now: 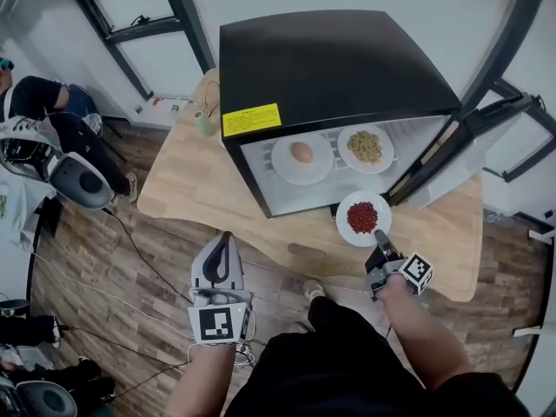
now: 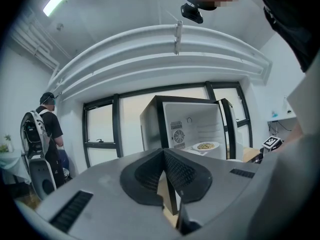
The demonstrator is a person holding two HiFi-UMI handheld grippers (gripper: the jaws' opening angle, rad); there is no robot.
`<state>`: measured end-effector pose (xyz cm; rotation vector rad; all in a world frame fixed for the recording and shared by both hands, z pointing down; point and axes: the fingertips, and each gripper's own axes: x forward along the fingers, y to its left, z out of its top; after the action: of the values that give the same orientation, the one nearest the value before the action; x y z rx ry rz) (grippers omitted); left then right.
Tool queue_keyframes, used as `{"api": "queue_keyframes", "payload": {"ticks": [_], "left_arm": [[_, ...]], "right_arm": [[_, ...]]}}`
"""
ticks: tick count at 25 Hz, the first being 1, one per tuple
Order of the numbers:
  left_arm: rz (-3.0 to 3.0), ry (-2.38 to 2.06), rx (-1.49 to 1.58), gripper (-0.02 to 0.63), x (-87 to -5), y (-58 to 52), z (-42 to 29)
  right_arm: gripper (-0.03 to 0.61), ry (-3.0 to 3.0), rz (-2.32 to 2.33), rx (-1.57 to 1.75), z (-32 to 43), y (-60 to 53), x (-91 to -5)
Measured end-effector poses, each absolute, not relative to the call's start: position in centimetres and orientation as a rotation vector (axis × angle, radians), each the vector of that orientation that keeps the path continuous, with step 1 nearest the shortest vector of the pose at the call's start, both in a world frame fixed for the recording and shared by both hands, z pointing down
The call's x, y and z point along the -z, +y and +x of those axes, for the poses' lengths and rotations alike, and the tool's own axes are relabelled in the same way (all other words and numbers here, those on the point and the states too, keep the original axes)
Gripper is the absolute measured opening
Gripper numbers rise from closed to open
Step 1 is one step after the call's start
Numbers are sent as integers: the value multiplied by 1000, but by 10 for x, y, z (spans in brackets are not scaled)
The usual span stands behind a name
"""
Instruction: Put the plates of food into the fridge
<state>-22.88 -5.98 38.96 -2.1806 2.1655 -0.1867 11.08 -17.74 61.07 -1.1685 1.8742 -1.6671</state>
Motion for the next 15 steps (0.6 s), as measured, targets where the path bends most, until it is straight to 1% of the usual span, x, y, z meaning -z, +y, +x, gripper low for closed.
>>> {"api": "queue_keyframes", "payload": {"ticks": [10, 15], "left_arm": [[-2116, 2278, 269, 5, -401, -85, -257], [-2091, 2315, 239, 5, -399, -98, -268]], "right_arm": [[32, 1946, -1103, 1769, 50, -227, -621], [32, 1983, -1054, 1798, 23, -242, -626]]}}
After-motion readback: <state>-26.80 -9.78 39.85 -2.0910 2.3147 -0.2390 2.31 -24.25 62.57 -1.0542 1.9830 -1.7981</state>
